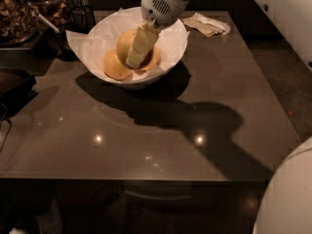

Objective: Pick orange from white bowl

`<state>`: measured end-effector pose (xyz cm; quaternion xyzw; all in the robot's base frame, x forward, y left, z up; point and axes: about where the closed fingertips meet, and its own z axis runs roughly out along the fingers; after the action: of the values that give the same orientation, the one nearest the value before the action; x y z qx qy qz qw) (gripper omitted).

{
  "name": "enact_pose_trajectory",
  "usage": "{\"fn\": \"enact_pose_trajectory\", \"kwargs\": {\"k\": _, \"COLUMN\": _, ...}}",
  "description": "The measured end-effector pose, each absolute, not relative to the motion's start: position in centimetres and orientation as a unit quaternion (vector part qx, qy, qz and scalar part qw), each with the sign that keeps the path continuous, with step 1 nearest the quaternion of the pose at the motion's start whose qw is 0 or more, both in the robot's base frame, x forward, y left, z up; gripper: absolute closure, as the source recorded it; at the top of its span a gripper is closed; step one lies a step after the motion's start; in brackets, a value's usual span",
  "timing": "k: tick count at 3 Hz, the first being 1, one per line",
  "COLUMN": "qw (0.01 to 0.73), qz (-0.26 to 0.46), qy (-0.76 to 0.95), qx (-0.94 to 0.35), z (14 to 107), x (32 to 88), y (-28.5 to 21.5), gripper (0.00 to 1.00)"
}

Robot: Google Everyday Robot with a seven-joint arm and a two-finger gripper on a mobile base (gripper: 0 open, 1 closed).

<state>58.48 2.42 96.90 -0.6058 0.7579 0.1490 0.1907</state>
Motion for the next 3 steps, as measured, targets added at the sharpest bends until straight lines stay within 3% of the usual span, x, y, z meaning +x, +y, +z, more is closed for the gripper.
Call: {"fn": "enact_pose_trajectory", "kwargs": {"k": 3, "qw": 0.245, "qz": 0.163, "qy": 0.788, "qx": -0.541, "z": 98.9, "x": 50.8, "y": -0.5, "gripper": 1.0}}
